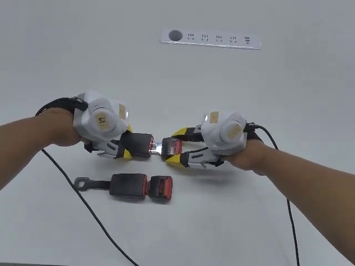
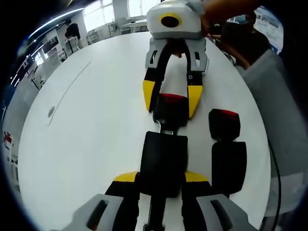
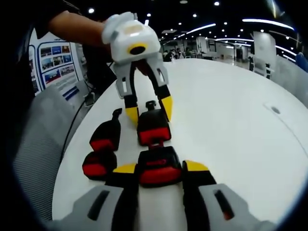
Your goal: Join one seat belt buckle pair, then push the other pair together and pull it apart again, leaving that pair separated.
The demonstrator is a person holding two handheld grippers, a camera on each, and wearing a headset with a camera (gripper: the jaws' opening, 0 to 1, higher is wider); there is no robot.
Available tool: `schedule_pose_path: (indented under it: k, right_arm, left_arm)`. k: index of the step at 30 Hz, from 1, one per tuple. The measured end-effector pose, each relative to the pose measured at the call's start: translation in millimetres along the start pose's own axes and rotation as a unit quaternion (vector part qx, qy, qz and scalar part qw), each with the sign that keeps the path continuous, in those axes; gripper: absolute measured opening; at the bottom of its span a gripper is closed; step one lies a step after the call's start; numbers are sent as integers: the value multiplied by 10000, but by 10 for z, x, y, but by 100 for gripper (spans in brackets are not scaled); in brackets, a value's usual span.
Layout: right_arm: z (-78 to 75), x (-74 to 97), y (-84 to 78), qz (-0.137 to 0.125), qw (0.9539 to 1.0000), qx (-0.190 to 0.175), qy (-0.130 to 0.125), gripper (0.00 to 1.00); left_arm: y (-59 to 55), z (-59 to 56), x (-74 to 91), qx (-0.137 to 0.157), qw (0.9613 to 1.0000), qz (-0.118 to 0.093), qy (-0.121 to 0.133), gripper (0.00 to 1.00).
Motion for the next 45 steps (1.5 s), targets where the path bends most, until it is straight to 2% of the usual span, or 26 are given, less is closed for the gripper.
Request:
schedule_pose_path:
  k: [4, 8, 20, 27, 45]
  right_arm:
    - [0, -55, 34, -27, 9999, -69, -70, 36]
    - [-1, -54, 53, 19, 10000, -63, -17, 36]
    - [0, -169, 140, 185, 9998, 10, 82, 36]
    - [-10, -186, 170, 379, 9991, 113, 123, 36]
    - [-29, -193, 175, 484, 9987, 98, 84, 36]
  left_arm:
    - [3, -8, -4, -57, 10000, 56, -6, 34]
    - [3, -8, -5, -90, 10000, 14, -29, 34]
    - [9, -4, -13, -312, 9994, 77, -114, 34]
    - [8, 0, -17, -356, 9992, 137, -119, 34]
    - [15, 0, -12, -456, 9985, 252, -155, 35]
Point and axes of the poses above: the centre of the closed fingertips' face, and the gripper's own axes: x roughly backward along the fingers, z roughly to its left, y roughly out of its top, the point moved 3 cm from there along x, roughly backward along the fingers, and after that the axes turned 9 degrees about x, right-handed, at the moved point
